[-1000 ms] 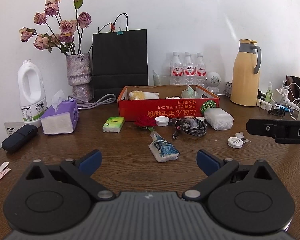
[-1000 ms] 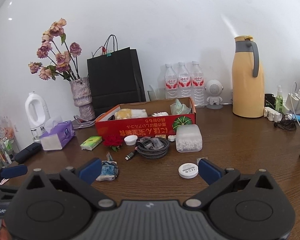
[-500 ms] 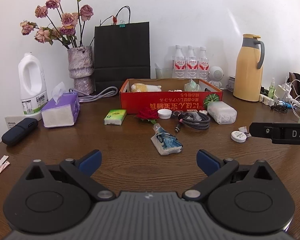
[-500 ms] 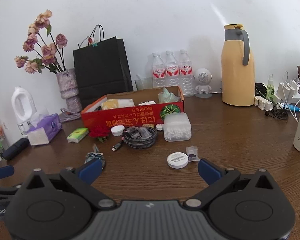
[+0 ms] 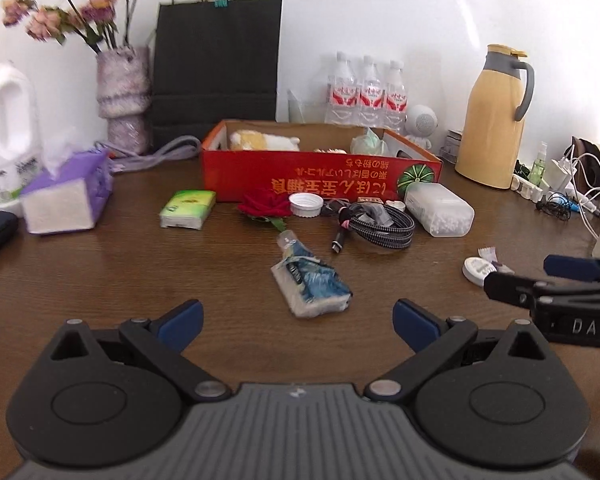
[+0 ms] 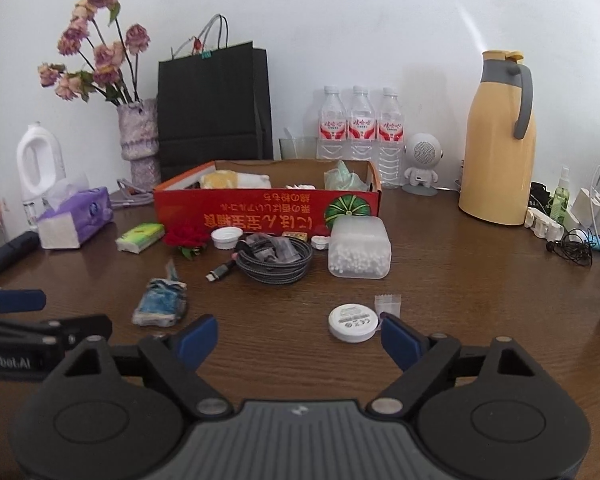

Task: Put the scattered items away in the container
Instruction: 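Grasp the blue-white wrapped packet with the left tool while the right tool grasps the white round tin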

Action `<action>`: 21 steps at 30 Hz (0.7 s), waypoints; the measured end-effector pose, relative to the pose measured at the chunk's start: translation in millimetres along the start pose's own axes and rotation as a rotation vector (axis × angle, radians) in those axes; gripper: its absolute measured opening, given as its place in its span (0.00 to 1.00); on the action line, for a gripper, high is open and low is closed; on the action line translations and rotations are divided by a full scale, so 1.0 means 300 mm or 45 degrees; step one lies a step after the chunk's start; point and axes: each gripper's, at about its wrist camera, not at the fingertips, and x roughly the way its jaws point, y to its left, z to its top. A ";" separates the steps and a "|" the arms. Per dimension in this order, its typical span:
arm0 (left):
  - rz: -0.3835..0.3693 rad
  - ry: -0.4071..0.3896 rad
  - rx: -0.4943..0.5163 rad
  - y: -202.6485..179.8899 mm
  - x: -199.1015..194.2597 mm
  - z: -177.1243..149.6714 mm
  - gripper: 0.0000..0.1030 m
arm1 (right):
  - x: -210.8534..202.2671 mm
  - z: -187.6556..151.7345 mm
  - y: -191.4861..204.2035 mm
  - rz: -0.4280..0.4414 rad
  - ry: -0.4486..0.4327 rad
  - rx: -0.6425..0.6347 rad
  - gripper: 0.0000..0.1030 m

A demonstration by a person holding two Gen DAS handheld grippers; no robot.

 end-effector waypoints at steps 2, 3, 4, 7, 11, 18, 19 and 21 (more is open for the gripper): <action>-0.038 0.050 -0.021 -0.001 0.079 0.035 0.99 | 0.048 0.013 -0.019 -0.007 0.022 0.005 0.81; -0.035 0.070 -0.023 -0.003 0.115 0.051 0.98 | 0.070 0.019 -0.029 -0.008 0.035 0.003 0.79; -0.016 0.082 -0.022 -0.008 0.150 0.064 0.94 | 0.092 0.025 -0.039 -0.011 0.050 0.000 0.75; -0.010 0.136 -0.007 -0.015 0.231 0.096 0.77 | 0.150 0.037 -0.072 -0.006 0.088 0.017 0.69; -0.052 0.173 -0.020 -0.011 0.274 0.109 0.59 | 0.230 0.057 -0.099 0.013 0.136 0.015 0.62; -0.061 0.171 -0.024 0.000 0.234 0.104 0.22 | 0.285 0.069 -0.089 0.024 0.179 -0.040 0.53; -0.063 0.158 -0.025 0.001 0.217 0.103 0.22 | 0.285 0.068 -0.084 0.021 0.178 -0.062 0.54; -0.064 0.133 -0.012 -0.003 0.182 0.097 0.21 | 0.288 0.064 -0.070 0.018 0.178 -0.118 0.57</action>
